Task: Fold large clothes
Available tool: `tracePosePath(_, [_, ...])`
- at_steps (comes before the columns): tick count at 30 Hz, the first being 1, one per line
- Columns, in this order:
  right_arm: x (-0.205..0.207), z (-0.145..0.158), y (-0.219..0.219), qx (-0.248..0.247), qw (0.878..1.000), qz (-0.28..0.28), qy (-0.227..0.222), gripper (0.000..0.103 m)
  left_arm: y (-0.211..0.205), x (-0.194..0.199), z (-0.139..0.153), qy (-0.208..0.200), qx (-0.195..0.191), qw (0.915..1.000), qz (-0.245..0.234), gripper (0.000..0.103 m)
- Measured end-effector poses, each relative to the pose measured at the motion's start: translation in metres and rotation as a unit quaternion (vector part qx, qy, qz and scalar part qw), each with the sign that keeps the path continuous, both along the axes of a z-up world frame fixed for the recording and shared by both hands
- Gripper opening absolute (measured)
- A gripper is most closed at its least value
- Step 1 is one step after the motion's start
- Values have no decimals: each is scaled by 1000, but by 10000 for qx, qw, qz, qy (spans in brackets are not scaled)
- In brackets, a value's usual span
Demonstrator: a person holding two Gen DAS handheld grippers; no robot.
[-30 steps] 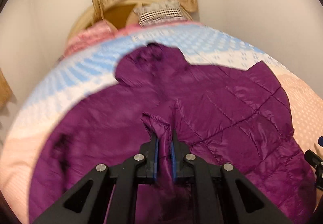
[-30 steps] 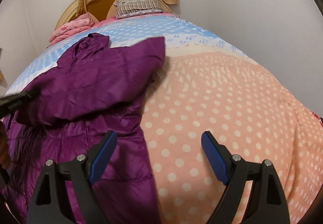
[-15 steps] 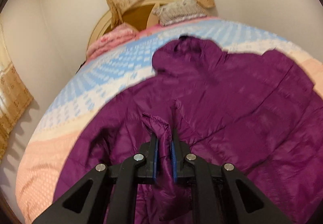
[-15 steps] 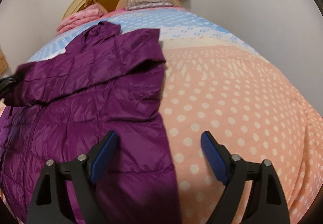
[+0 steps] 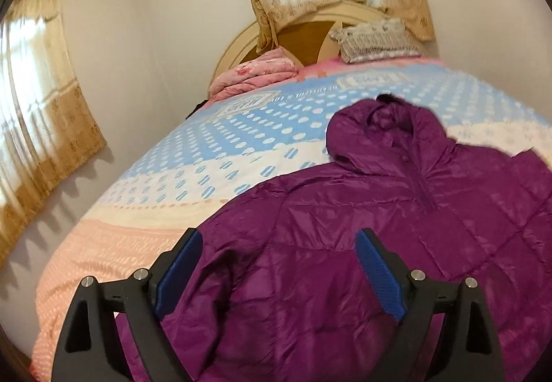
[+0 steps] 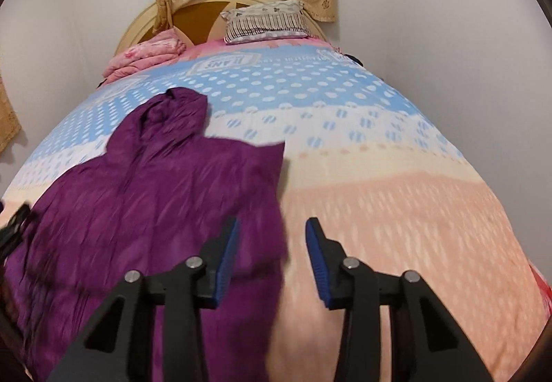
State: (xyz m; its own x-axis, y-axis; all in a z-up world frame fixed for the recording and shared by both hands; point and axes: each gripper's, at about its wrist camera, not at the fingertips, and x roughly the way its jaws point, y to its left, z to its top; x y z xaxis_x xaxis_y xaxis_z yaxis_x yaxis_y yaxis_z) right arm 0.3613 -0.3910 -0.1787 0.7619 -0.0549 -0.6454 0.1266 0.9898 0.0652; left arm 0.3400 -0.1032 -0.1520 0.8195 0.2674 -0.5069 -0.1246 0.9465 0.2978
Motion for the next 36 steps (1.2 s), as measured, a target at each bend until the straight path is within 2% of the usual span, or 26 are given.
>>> tracePosePath(2, [20, -12, 9, -4, 9999, 173, 13, 42, -12, 16, -20, 132, 365, 9992, 96, 91])
tracePosePath(5, [39, -36, 26, -18, 9987, 446, 239, 42, -12, 32, -48, 425, 690, 9964, 243, 91])
tracePosePath(7, [44, -51, 36, -99, 9976, 550, 400, 42, -4, 42, -62, 798, 549, 9948, 305, 91])
tracePosePath(10, [45, -68, 43, -207, 9962, 602, 589, 42, 2, 45, -65, 903, 366, 9948, 307, 91])
tracePosePath(15, [42, -72, 43, -283, 9960, 578, 613, 42, 9, 46, -69, 1019, 92, 9943, 315, 97])
tracePosePath(32, [51, -73, 50, -597, 9940, 550, 737, 44, 9, 53, -68, 1091, 97, 9935, 309, 99])
tracePosePath(34, [51, -67, 50, -620, 9929, 595, 828, 45, 15, 46, -56, 1056, -26, 9939, 304, 99])
tracePosePath(36, [42, -54, 51, -590, 9932, 570, 821, 48, 25, 30, -38, 869, -365, 9952, 258, 99])
